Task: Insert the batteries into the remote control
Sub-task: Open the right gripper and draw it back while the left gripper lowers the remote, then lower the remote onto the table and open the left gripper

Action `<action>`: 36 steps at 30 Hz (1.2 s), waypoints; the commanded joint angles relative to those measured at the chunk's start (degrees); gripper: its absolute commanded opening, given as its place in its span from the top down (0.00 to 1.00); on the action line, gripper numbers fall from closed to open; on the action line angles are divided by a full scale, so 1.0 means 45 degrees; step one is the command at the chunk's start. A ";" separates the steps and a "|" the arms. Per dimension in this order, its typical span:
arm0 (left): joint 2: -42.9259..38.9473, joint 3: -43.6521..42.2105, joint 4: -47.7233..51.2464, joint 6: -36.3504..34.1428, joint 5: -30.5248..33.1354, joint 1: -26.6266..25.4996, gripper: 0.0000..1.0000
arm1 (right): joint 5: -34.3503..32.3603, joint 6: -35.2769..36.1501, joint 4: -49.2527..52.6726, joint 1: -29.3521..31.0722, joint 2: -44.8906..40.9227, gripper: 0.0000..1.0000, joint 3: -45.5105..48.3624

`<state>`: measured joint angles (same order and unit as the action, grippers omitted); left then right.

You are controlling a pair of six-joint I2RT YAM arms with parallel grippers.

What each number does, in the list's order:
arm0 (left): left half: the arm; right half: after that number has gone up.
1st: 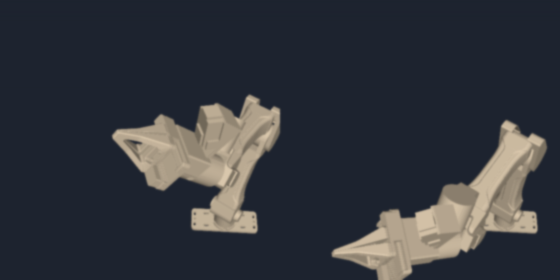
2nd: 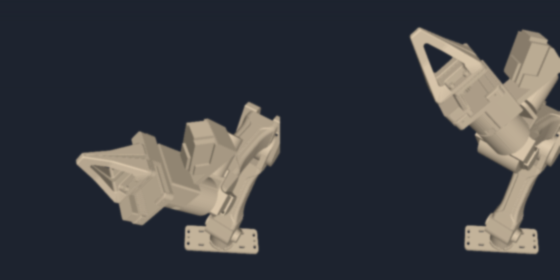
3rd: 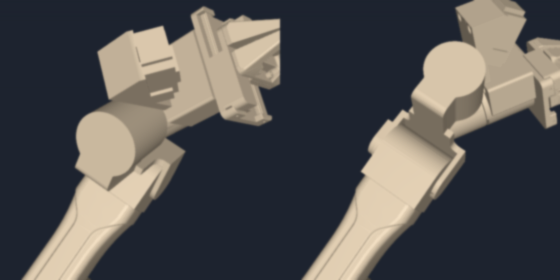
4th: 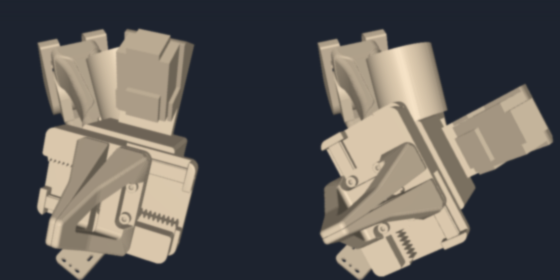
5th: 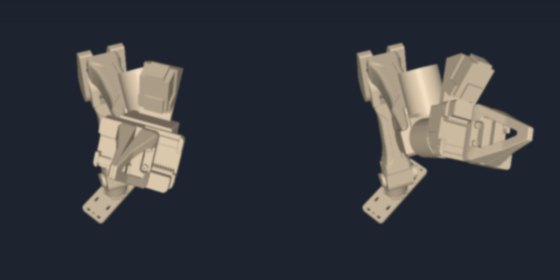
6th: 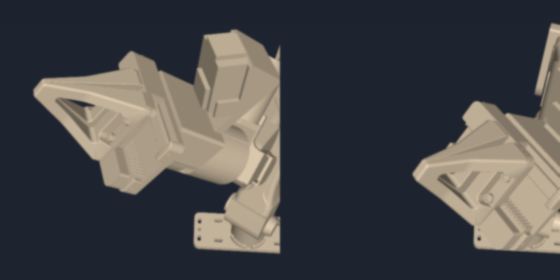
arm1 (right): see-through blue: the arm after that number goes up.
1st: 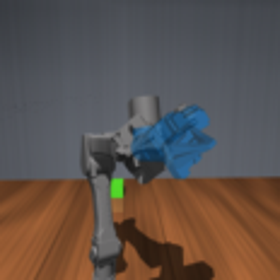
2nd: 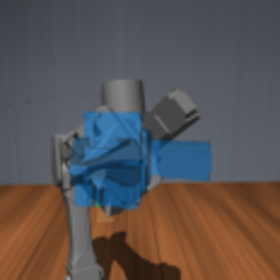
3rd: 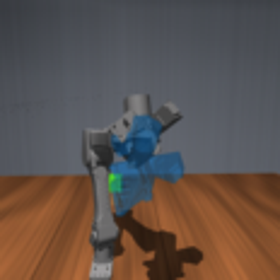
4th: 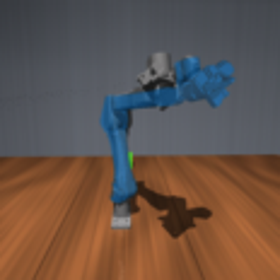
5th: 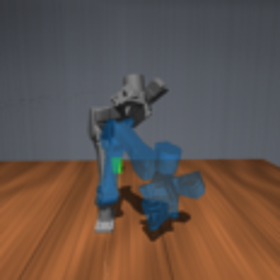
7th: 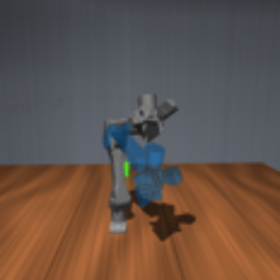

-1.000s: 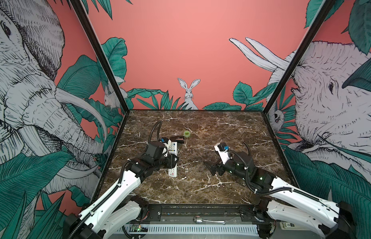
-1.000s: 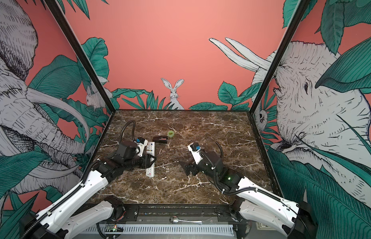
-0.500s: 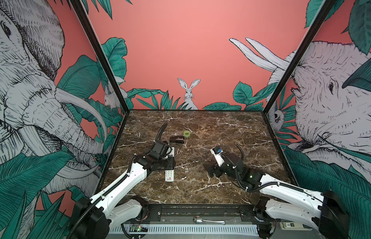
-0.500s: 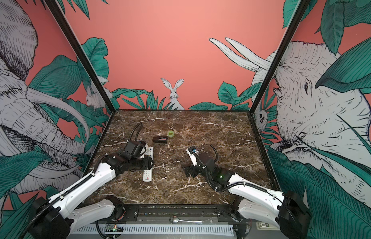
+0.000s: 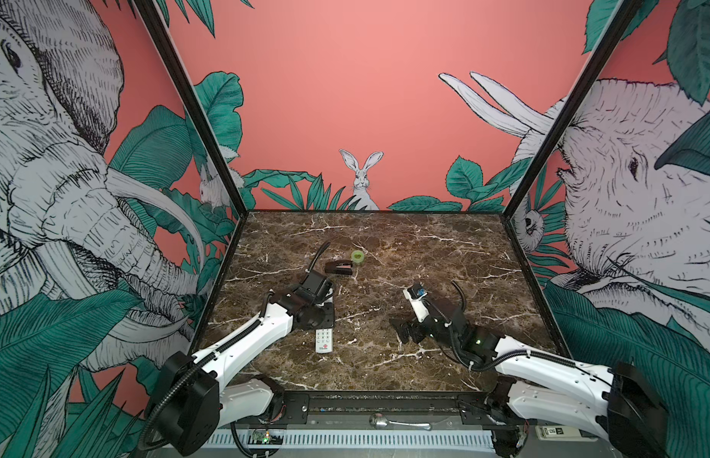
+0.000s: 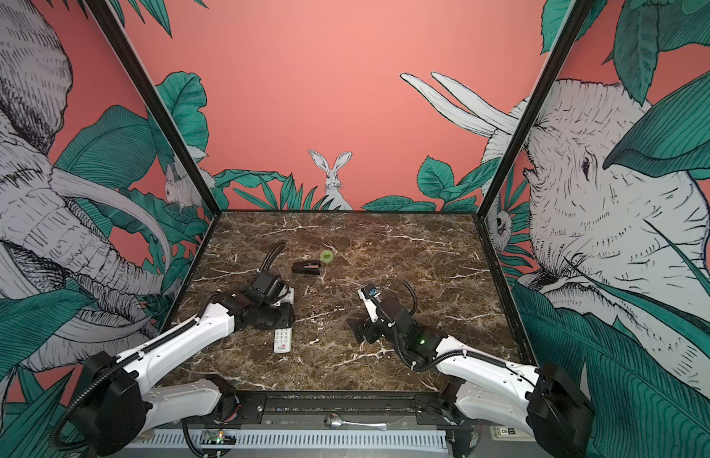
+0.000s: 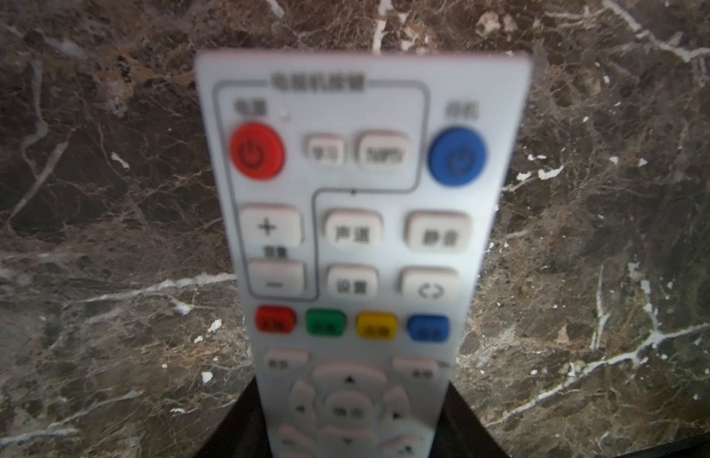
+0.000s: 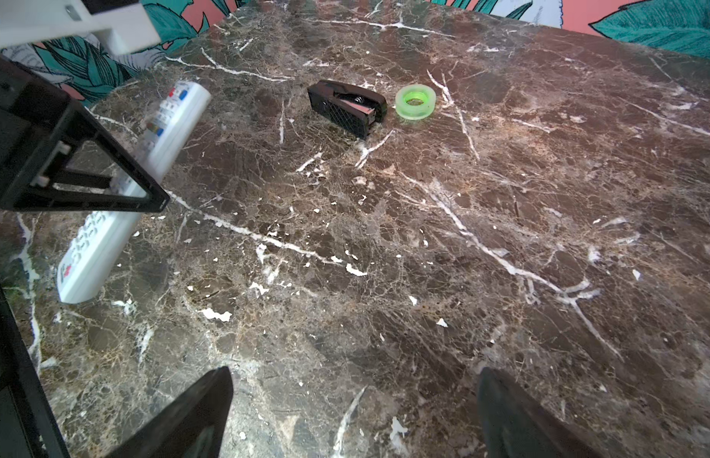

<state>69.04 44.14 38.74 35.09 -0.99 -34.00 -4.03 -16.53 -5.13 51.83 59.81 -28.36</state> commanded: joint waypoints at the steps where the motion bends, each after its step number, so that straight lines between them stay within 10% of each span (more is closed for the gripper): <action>1: 0.0219 0.0129 -0.0185 0.0433 0.0309 -0.0155 0.88 | 0.0081 -0.0152 -0.0512 0.0000 0.0102 0.02 -0.0179; 36: 0.3474 0.0523 -0.1012 0.1302 0.0972 -0.0686 0.82 | 0.0562 -0.0275 -0.0804 -0.0540 -0.0127 0.01 0.0255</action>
<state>84.23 45.34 34.28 39.66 1.87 -36.67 -2.26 -16.97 -6.31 49.89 60.20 -28.32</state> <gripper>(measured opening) 0.519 0.994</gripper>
